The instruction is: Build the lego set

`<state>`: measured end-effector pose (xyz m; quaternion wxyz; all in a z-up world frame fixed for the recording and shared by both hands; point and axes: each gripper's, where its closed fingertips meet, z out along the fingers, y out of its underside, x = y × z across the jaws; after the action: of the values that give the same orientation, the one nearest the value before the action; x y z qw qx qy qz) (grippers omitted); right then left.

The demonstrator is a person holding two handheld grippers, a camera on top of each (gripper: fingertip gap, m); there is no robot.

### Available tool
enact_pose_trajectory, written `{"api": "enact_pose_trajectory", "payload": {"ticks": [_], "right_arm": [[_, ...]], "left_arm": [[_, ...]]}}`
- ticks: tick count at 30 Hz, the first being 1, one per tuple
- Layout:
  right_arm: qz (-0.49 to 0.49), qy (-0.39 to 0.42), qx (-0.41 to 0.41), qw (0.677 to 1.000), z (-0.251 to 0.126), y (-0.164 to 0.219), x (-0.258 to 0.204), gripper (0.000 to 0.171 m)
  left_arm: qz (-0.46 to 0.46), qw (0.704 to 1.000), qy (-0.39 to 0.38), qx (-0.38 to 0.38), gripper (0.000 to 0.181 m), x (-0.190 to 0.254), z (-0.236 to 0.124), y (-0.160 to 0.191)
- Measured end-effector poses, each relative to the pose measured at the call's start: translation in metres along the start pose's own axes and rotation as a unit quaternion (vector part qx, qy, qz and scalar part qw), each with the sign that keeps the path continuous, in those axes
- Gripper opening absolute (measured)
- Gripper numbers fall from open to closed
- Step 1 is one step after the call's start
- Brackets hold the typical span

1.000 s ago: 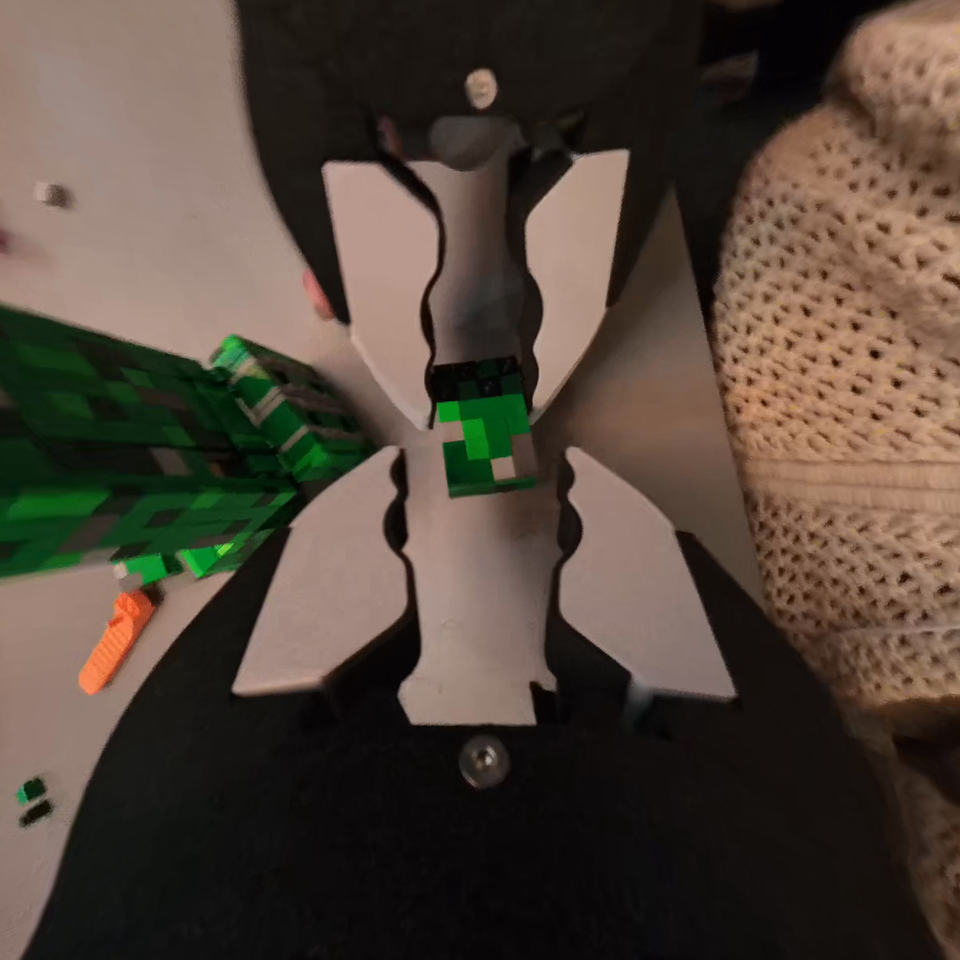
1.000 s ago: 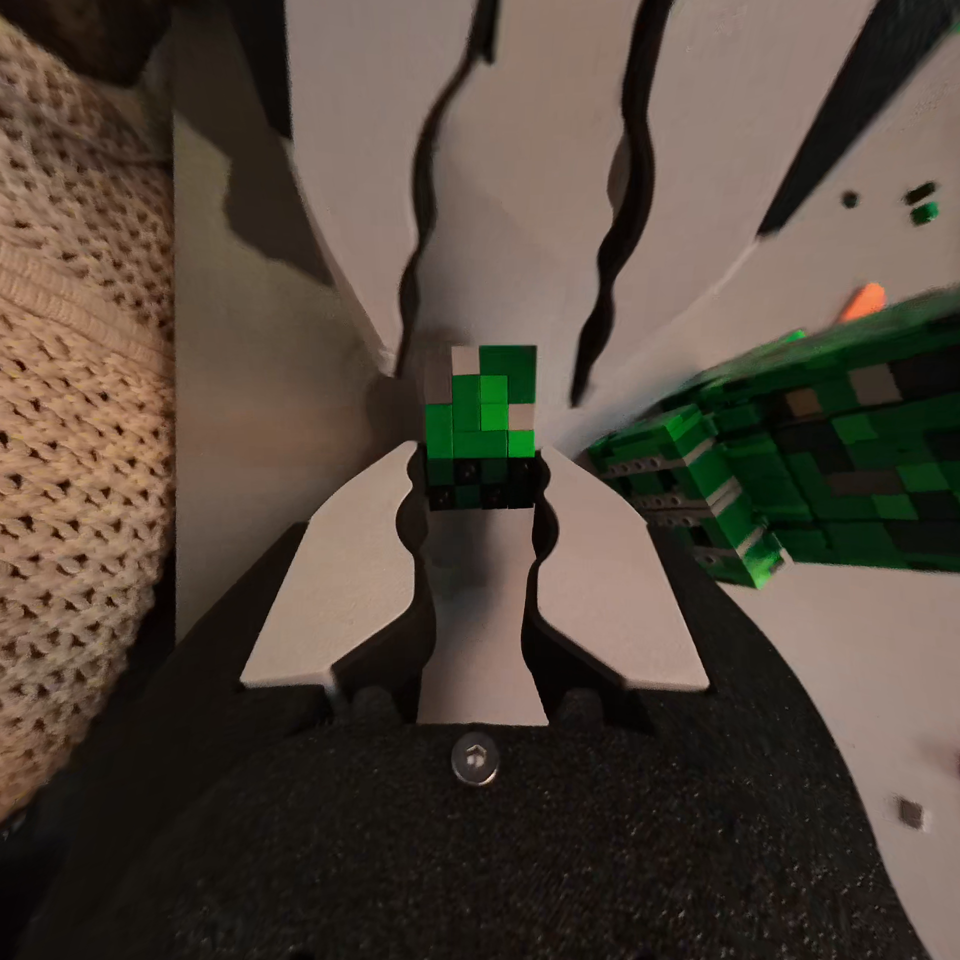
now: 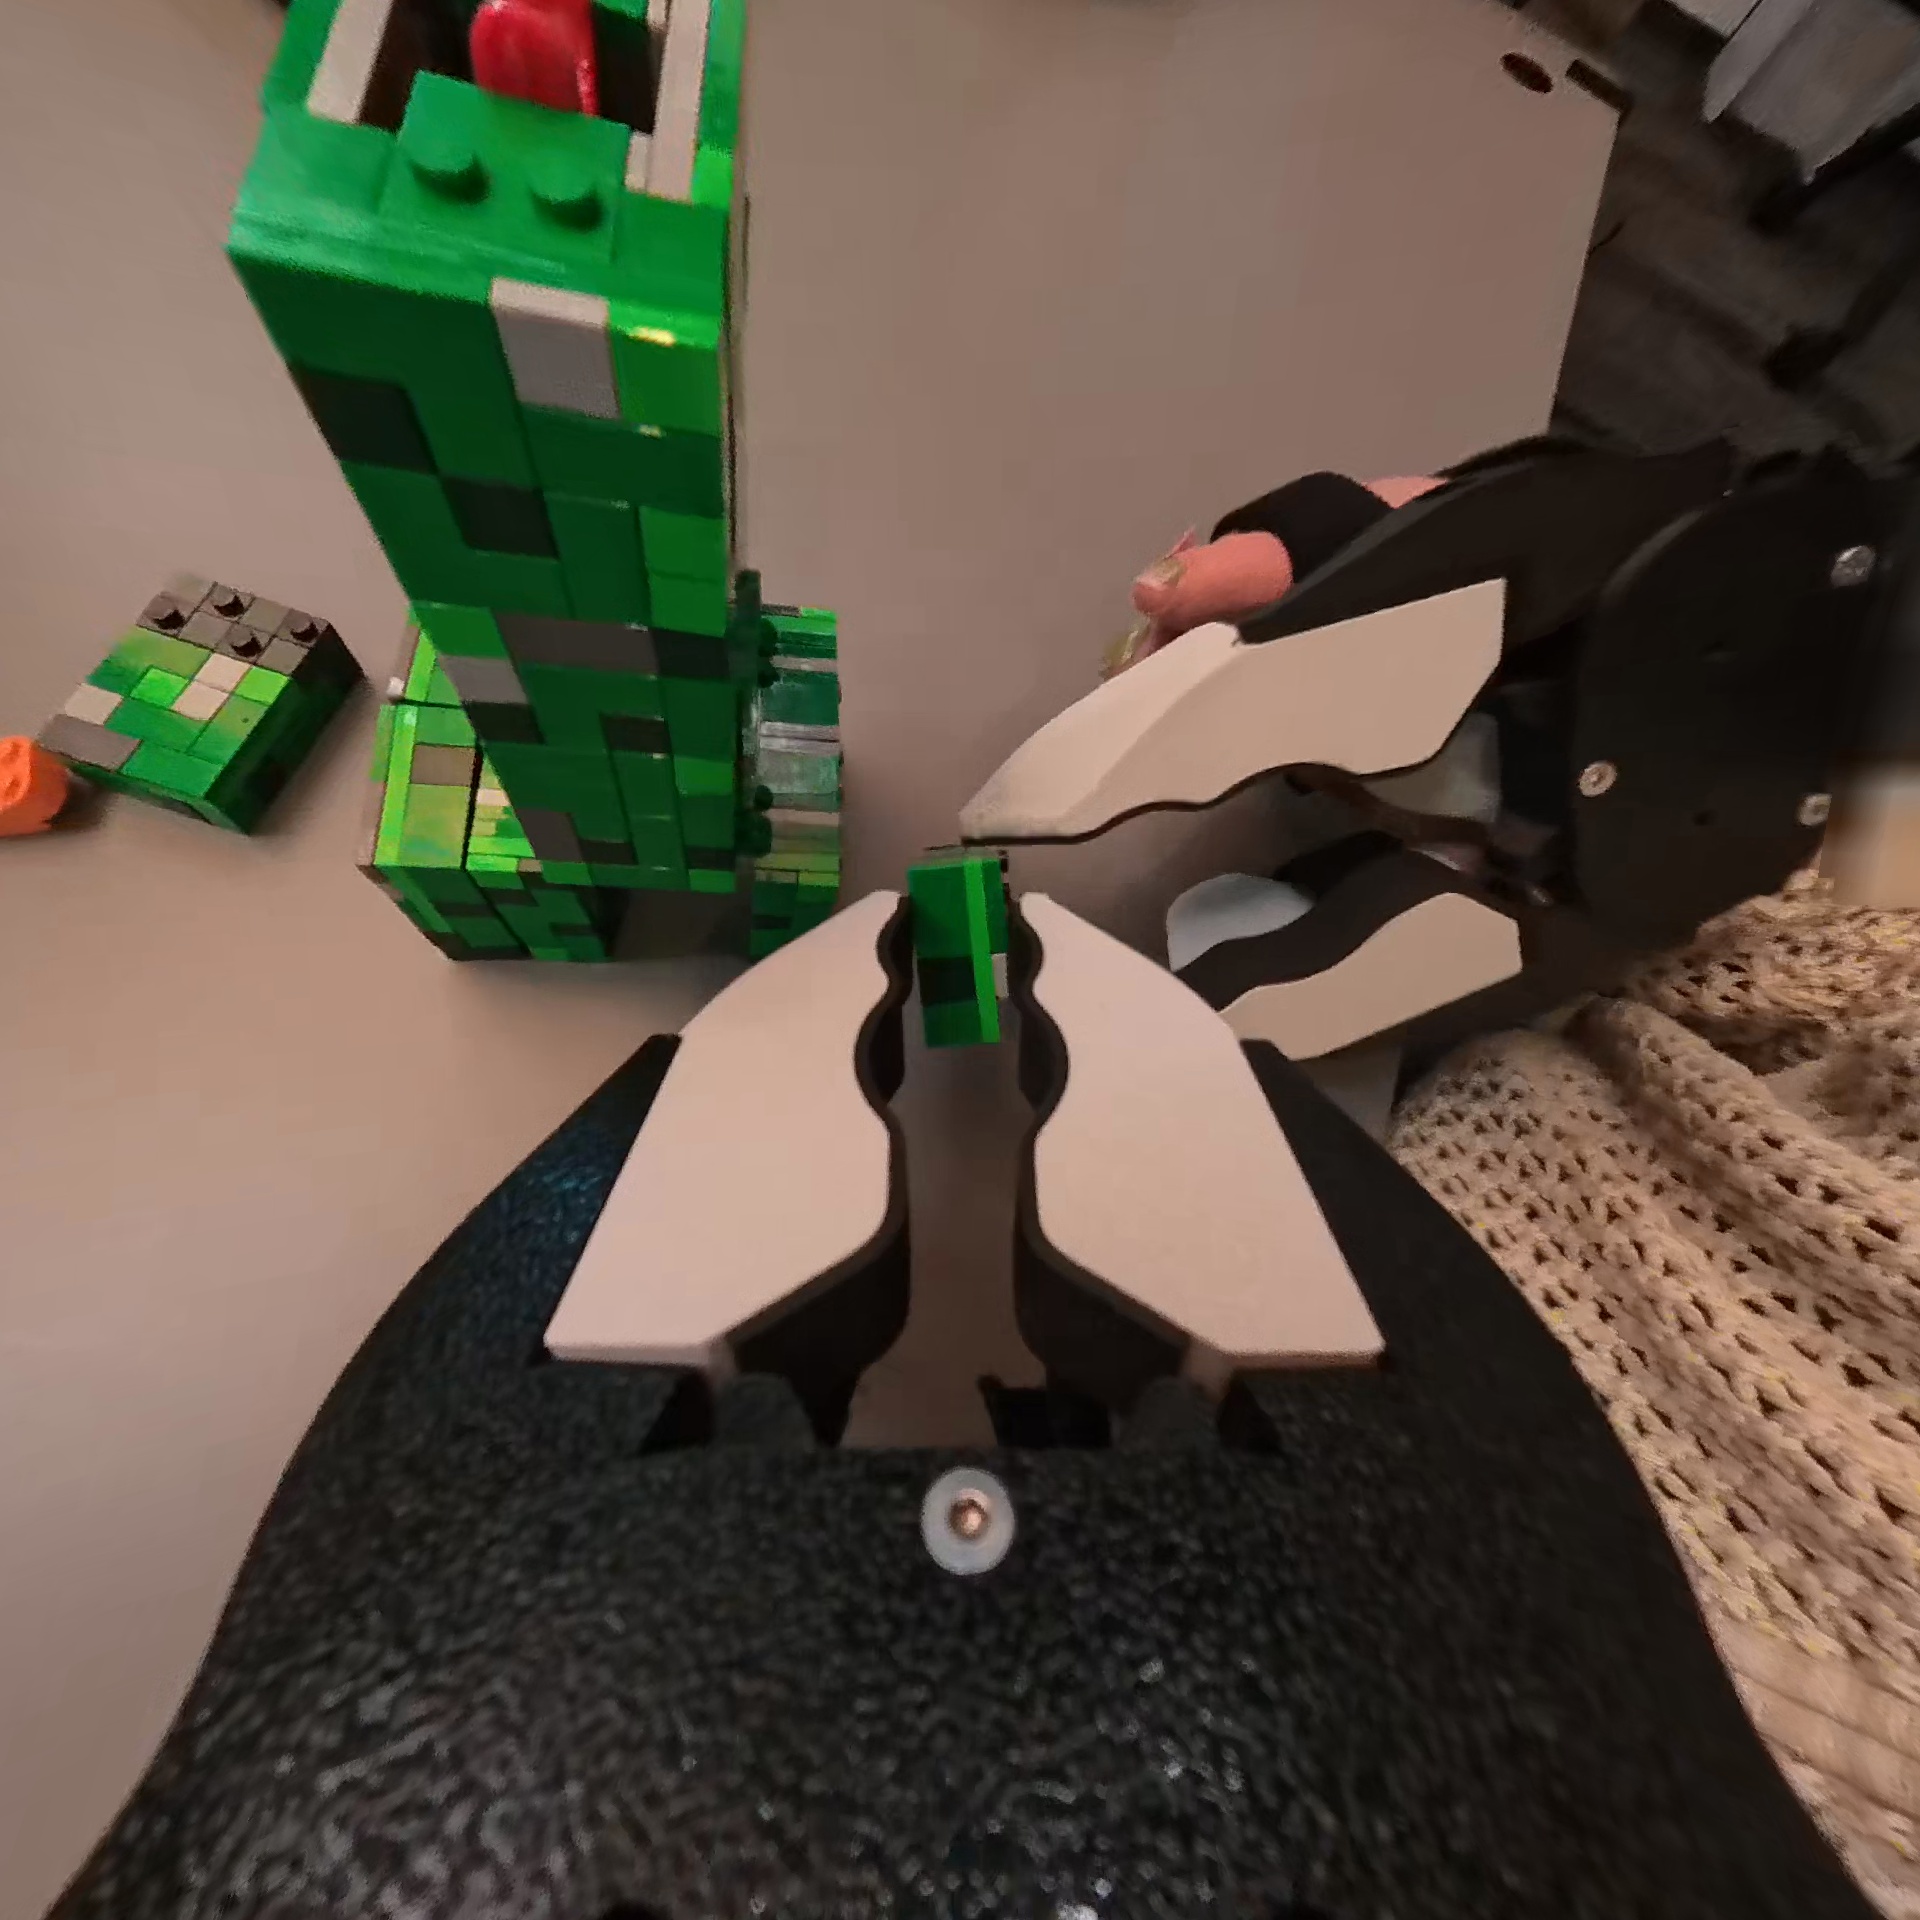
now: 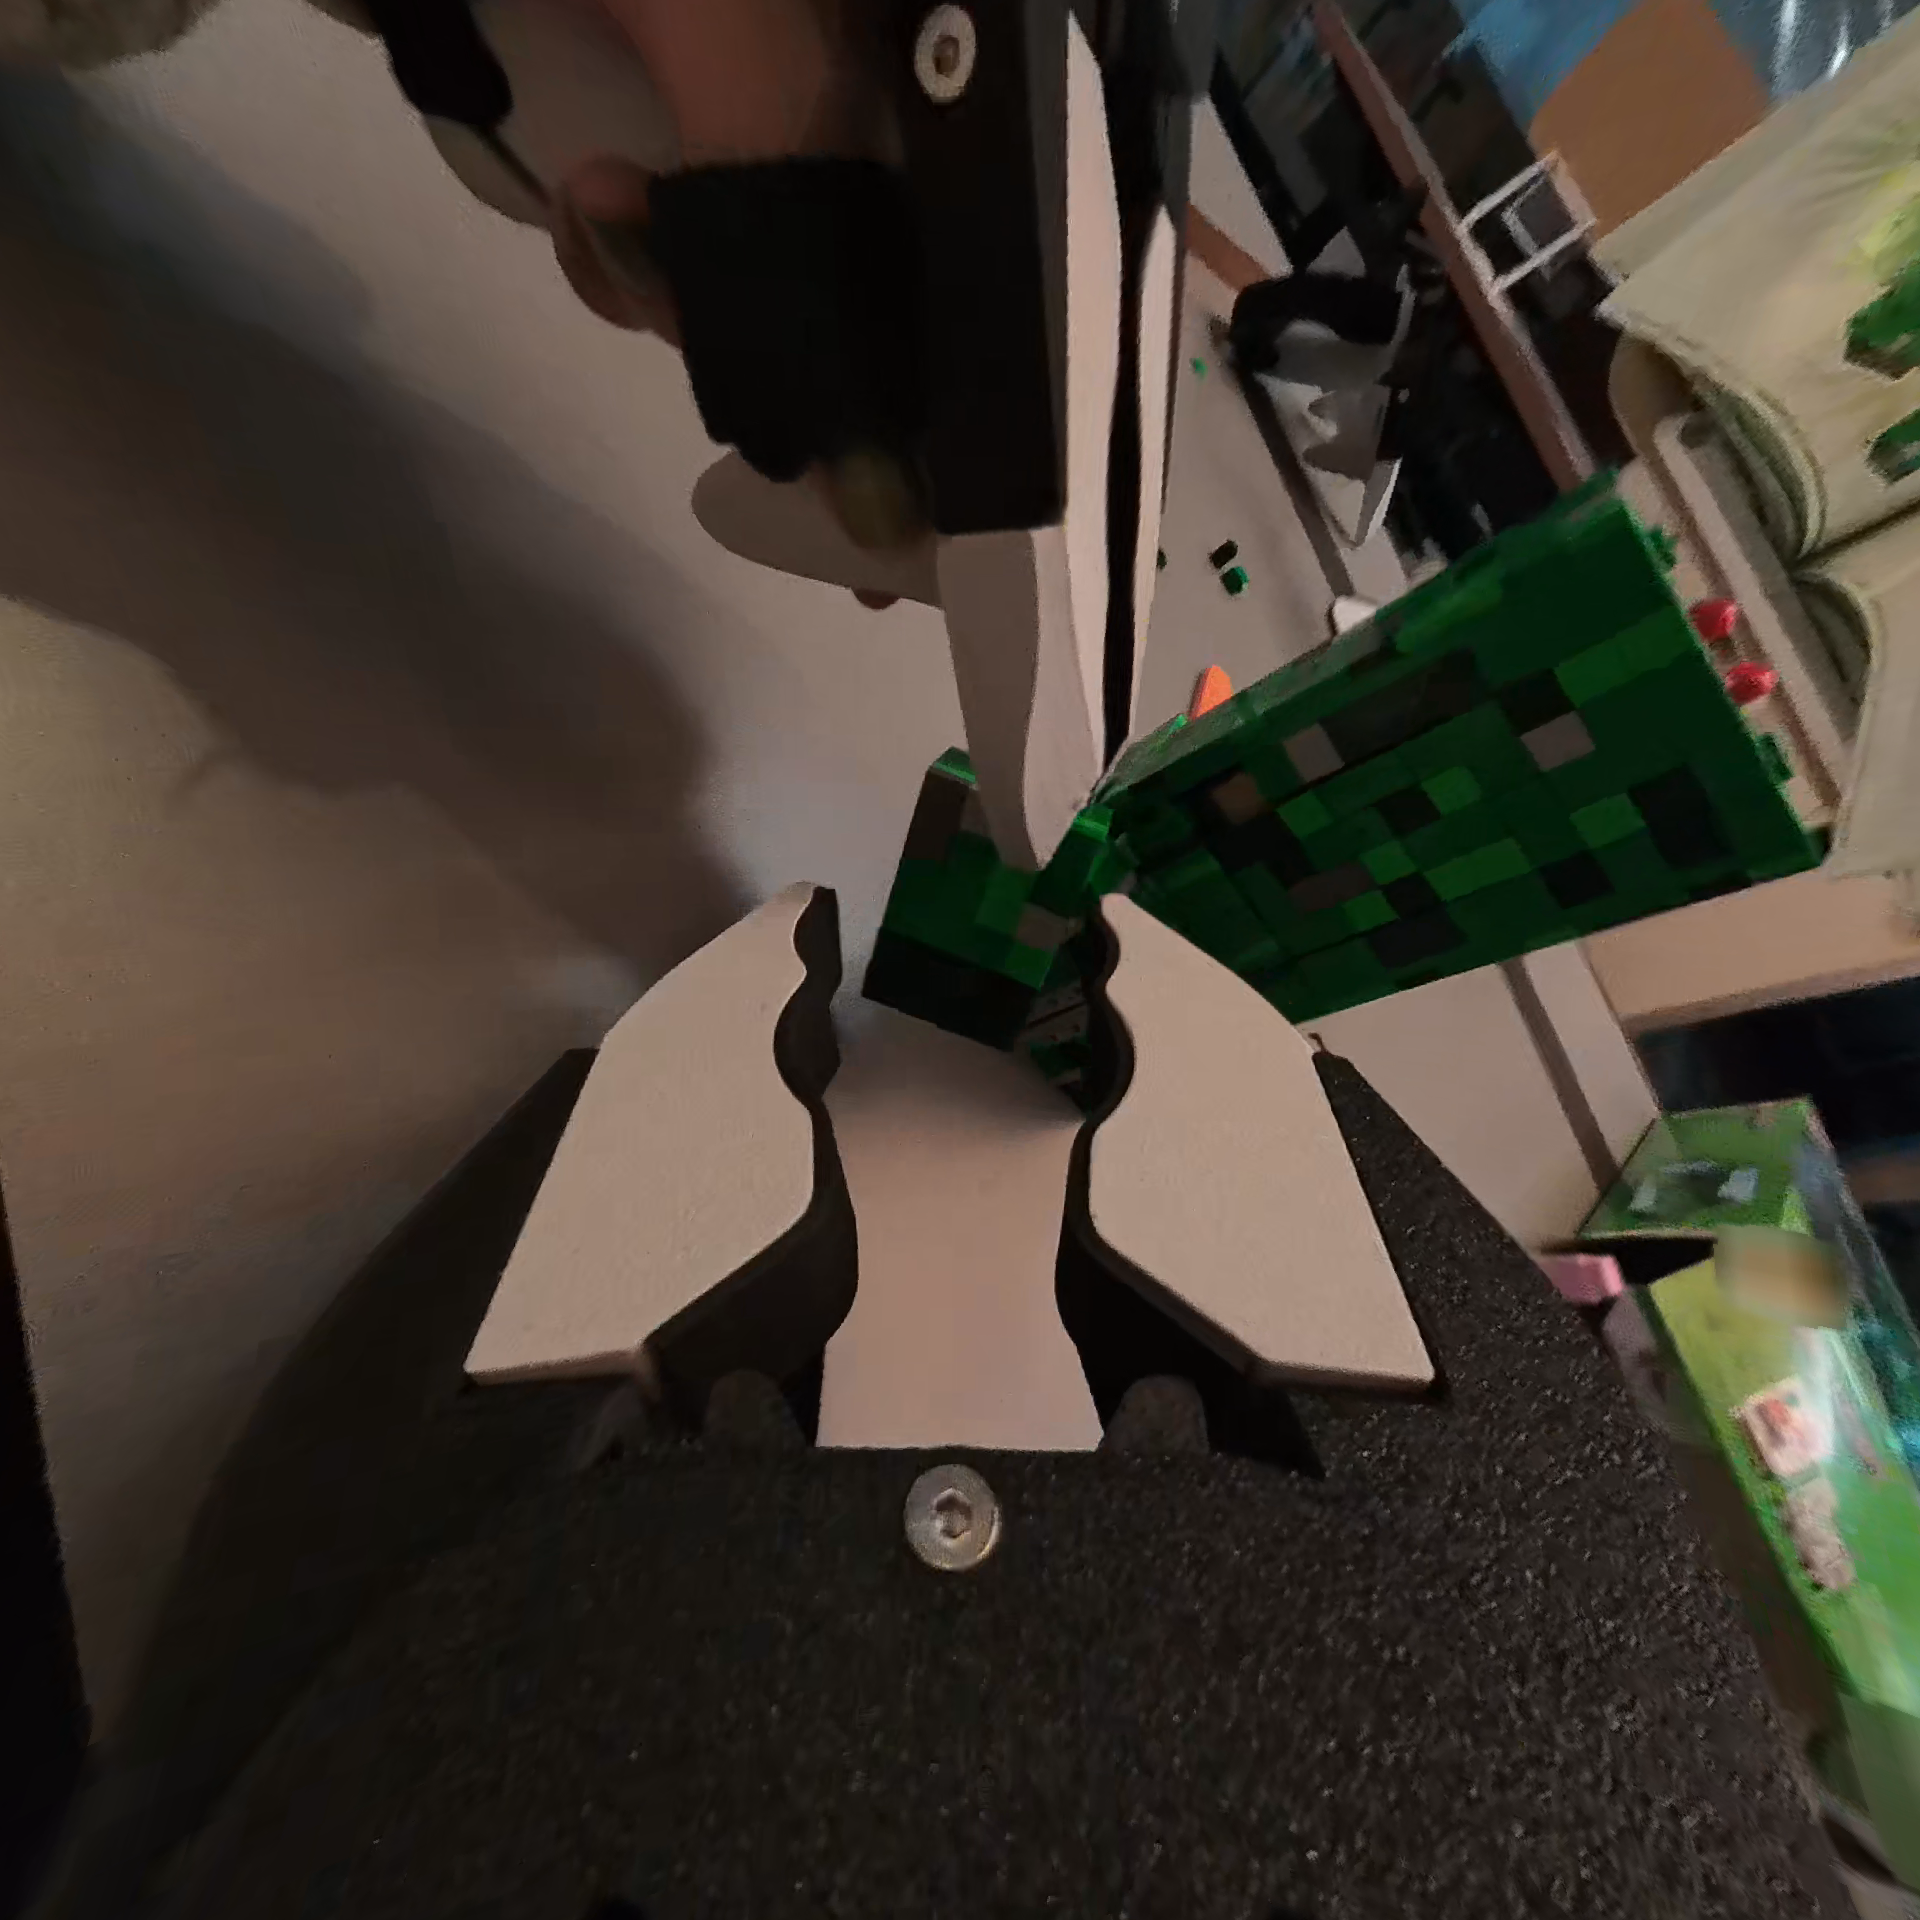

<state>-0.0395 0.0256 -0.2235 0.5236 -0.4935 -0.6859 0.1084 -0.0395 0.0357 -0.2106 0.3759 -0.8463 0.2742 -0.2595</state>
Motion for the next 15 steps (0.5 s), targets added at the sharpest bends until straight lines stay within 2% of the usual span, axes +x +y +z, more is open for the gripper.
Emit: {"api": "enact_pose_trajectory", "payload": {"ticks": [1, 5, 9, 13, 15], "right_arm": [[0.017, -0.003, -0.015, 1.000, 0.002, 0.003, -0.001, 0.045], [0.066, 0.011, -0.053, 0.996, 0.007, 0.010, 0.001, 0.040], [0.089, 0.034, -0.054, 0.994, 0.009, 0.012, 0.006, 0.036], [0.127, 0.034, -0.054, 0.990, 0.011, 0.020, 0.008, 0.035], [0.169, 0.033, -0.053, 0.984, 0.012, 0.025, 0.010, 0.035]], "left_arm": [[0.000, 1.000, -0.002, -0.002, 0.016, 0.000, 0.001, 0.000], [-0.010, 1.000, -0.002, -0.006, 0.016, 0.000, 0.005, -0.002], [-0.012, 1.000, -0.006, 0.005, 0.017, -0.002, 0.005, -0.005], [-0.002, 0.999, -0.047, 0.023, 0.051, -0.014, -0.015, -0.004], [-0.008, 0.997, -0.058, 0.047, 0.050, -0.023, -0.028, -0.004]]}}
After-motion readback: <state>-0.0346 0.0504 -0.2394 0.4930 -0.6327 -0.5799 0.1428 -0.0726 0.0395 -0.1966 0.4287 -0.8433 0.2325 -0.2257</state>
